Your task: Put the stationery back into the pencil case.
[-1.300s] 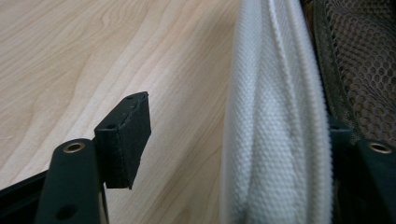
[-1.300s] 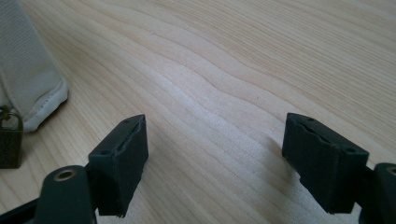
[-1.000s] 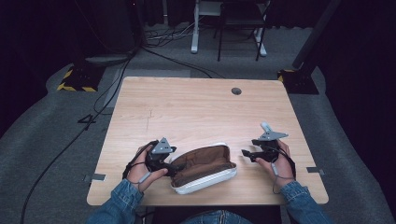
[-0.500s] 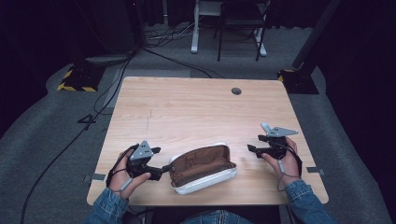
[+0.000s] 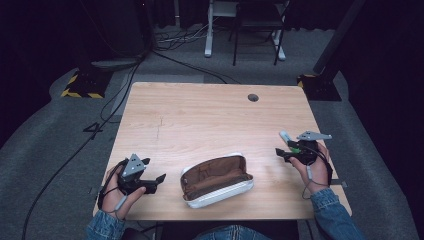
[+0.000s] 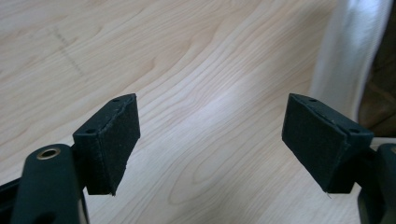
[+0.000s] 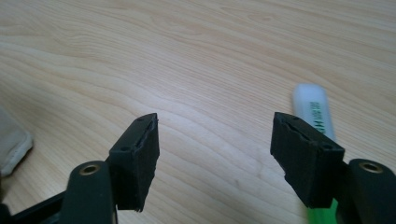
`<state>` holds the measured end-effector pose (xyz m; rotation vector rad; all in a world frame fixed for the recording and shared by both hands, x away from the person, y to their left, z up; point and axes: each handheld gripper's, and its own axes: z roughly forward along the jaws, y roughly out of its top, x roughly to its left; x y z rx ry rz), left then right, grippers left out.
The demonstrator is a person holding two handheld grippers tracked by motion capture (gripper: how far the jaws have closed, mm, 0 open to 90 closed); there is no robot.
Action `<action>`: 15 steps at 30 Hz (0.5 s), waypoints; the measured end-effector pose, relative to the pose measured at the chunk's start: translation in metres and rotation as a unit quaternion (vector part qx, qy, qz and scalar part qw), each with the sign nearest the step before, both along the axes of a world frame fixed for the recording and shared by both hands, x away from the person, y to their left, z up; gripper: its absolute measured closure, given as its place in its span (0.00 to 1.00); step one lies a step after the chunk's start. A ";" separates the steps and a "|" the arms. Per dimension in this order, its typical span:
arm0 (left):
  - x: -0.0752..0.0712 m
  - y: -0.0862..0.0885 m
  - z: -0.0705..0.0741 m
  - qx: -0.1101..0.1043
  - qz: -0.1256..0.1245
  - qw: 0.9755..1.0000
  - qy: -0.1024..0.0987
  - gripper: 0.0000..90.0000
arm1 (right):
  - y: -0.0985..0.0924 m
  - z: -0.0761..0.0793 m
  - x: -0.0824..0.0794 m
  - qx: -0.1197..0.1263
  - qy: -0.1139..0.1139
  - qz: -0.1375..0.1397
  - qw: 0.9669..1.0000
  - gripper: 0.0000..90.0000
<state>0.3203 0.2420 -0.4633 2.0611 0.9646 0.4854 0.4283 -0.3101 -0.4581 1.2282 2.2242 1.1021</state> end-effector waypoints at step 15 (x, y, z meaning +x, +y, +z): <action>0.007 0.013 -0.027 0.034 0.062 0.997 0.045 0.20 | -0.027 -0.004 0.009 -0.023 0.018 -0.068 0.997 0.42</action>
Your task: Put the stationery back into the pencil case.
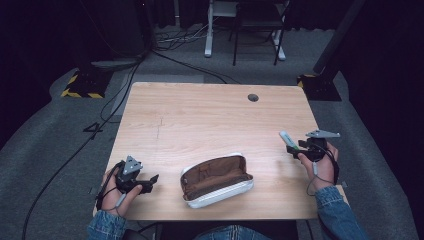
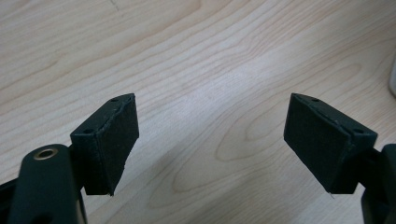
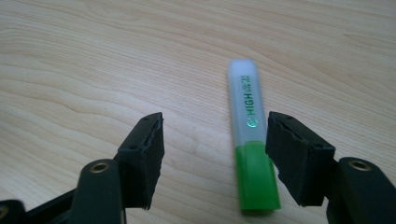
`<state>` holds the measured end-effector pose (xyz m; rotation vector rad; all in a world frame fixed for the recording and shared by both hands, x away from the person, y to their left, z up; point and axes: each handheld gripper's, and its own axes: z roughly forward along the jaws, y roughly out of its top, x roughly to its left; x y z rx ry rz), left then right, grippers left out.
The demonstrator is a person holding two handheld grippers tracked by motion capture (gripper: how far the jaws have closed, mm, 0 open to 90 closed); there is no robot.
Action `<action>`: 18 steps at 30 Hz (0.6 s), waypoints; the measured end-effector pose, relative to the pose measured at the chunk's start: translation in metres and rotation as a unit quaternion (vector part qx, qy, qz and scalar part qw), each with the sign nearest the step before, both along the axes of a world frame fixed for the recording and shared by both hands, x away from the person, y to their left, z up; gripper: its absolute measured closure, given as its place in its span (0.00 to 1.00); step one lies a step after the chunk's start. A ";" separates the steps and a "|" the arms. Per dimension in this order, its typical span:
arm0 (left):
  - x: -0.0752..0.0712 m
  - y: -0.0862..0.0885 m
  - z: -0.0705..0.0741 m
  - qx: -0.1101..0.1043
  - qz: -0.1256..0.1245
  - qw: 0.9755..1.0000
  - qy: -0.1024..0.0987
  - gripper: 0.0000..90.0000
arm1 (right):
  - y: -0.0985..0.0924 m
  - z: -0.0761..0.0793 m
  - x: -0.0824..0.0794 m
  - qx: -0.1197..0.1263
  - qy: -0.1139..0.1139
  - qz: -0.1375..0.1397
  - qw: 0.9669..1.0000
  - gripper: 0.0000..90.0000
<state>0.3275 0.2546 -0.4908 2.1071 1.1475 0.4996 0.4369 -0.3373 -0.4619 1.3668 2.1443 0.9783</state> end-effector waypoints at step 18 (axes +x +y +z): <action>-0.001 0.001 -0.014 -0.005 0.033 0.999 0.023 0.16 | -0.013 -0.015 0.015 -0.008 0.020 -0.031 0.999 0.42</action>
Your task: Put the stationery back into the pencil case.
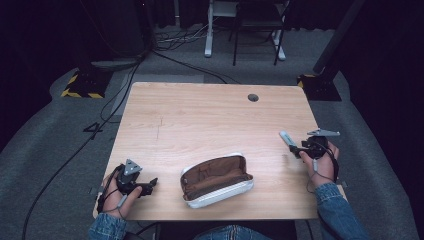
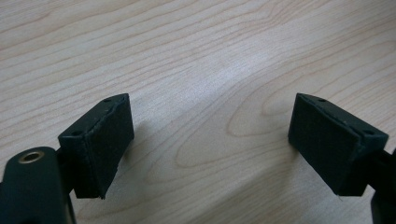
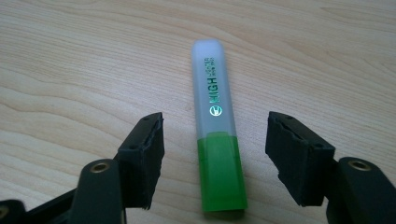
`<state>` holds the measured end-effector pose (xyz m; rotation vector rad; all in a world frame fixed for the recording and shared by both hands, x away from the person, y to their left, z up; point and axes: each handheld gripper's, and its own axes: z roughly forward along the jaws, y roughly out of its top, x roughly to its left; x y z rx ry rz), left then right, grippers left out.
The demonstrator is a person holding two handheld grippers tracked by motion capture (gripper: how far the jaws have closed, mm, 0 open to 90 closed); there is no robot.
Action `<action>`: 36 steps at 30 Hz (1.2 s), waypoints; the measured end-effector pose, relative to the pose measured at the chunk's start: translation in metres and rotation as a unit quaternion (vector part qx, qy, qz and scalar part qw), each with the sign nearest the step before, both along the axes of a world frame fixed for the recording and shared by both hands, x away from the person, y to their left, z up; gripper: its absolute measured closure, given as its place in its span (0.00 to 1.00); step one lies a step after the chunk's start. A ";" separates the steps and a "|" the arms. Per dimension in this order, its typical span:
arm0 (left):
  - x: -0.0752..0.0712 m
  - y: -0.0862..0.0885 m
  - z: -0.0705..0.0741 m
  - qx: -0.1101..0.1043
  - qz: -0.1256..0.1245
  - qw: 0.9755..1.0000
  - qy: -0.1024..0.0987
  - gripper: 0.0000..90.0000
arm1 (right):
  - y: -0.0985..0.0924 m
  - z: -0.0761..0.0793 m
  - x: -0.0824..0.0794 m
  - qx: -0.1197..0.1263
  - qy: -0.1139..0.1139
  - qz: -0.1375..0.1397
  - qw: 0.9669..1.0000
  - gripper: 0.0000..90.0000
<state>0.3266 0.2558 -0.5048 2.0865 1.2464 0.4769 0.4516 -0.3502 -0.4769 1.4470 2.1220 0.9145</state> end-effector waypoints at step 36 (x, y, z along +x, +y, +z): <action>0.006 -0.002 0.000 -0.001 -0.009 1.000 0.001 0.15 | 0.003 -0.007 0.003 -0.028 0.017 0.017 0.999 0.75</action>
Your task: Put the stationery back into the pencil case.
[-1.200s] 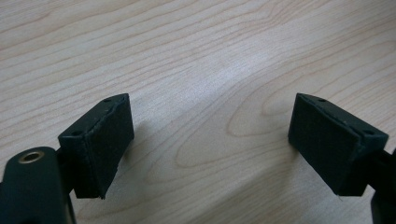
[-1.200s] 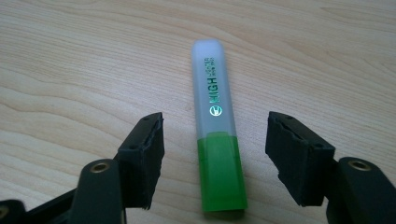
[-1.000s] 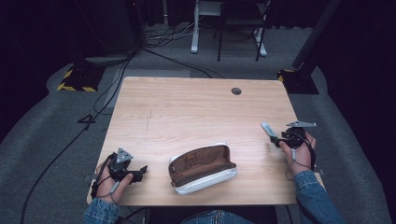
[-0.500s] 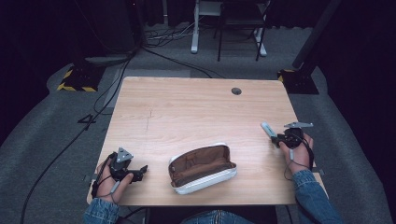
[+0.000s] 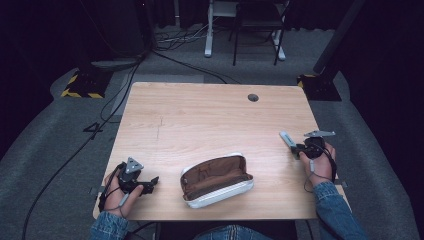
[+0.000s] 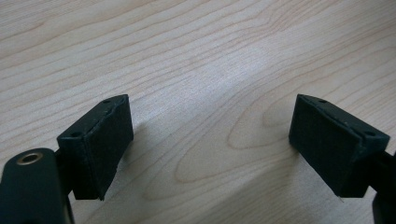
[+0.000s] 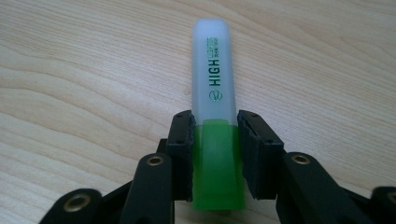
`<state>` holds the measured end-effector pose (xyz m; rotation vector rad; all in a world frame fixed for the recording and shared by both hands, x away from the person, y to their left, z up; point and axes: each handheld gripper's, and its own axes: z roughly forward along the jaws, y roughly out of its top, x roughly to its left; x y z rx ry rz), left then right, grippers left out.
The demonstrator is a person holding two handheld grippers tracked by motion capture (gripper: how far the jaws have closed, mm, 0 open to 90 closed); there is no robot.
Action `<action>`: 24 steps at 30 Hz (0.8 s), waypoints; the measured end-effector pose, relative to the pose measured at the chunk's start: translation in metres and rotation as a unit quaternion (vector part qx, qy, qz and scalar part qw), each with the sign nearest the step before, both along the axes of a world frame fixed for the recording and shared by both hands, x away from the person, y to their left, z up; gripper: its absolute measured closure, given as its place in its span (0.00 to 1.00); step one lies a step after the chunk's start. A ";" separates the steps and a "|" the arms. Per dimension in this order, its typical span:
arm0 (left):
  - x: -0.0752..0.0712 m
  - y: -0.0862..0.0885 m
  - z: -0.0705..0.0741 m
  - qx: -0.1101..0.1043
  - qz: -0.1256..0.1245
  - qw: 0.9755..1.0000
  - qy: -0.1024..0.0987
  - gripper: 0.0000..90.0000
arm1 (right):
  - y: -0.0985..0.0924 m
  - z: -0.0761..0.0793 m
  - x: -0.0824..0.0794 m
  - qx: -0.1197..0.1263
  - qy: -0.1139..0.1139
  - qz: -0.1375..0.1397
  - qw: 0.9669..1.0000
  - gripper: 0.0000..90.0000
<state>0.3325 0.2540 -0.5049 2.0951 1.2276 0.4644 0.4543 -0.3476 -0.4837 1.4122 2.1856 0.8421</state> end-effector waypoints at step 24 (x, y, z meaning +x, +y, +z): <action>0.005 -0.002 0.000 -0.001 -0.004 1.000 0.000 0.15 | 0.006 0.052 -0.024 0.015 -0.057 0.034 0.998 0.75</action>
